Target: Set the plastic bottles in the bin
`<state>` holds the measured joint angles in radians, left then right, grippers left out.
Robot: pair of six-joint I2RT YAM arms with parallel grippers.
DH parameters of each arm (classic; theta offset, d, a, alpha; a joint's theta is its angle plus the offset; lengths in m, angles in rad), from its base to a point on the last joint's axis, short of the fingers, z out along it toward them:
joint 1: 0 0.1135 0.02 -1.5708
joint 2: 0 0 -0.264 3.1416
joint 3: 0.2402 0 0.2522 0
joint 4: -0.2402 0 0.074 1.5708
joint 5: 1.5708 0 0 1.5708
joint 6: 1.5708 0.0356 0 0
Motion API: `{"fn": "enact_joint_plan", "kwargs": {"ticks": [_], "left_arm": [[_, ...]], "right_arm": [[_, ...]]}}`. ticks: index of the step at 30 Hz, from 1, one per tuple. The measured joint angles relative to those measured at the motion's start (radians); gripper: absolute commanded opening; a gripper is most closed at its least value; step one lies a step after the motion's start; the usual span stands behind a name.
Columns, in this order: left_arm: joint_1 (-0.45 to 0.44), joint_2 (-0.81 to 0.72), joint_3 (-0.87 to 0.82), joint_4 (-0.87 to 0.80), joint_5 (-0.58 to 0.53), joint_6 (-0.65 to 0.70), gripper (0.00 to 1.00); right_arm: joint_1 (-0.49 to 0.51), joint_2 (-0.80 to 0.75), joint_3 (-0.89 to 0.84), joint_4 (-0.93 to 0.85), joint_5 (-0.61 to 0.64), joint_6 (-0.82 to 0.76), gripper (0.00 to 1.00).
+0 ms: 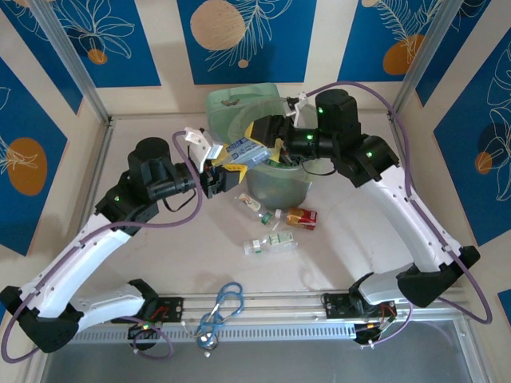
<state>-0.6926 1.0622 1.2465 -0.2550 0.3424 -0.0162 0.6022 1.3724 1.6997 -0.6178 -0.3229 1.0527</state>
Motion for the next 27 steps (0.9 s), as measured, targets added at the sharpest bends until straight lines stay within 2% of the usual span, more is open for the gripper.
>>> {"fn": "enact_joint_plan", "kwargs": {"ticks": [5, 6, 8, 11, 16, 20, 23, 27], "left_arm": [[-0.004, 0.006, 0.0, 0.003, -0.019, 0.012, 0.5], [-0.005, 0.008, 0.0, 0.003, -0.022, 0.014, 0.52], [-0.006, 0.01, 0.0, 0.004, -0.028, 0.016, 0.66], [-0.01, 0.017, 0.001, 0.002, -0.057, 0.008, 1.0], [-0.01, 0.03, 0.001, -0.018, -0.156, -0.031, 1.0], [-0.002, 0.026, 0.001, -0.08, -0.278, -0.121, 1.0], [0.045, 0.011, -0.016, -0.129, -0.335, -0.229, 0.99], [0.124, -0.034, -0.087, -0.174, -0.343, -0.377, 0.95]], "right_arm": [[0.0, 0.004, 0.0, 0.003, 0.001, 0.003, 0.54], [0.0, 0.004, 0.0, 0.004, 0.001, 0.003, 0.53], [-0.002, 0.004, 0.0, 0.003, 0.001, 0.003, 0.51], [-0.007, 0.004, 0.0, 0.0, 0.002, 0.002, 0.5], [-0.047, 0.004, 0.0, 0.002, 0.001, -0.005, 0.51], [-0.127, 0.01, 0.025, 0.0, 0.009, -0.025, 0.51], [-0.197, 0.017, 0.047, 0.005, 0.017, -0.043, 0.52], [-0.274, 0.043, 0.055, 0.014, 0.027, -0.063, 0.51]]}}
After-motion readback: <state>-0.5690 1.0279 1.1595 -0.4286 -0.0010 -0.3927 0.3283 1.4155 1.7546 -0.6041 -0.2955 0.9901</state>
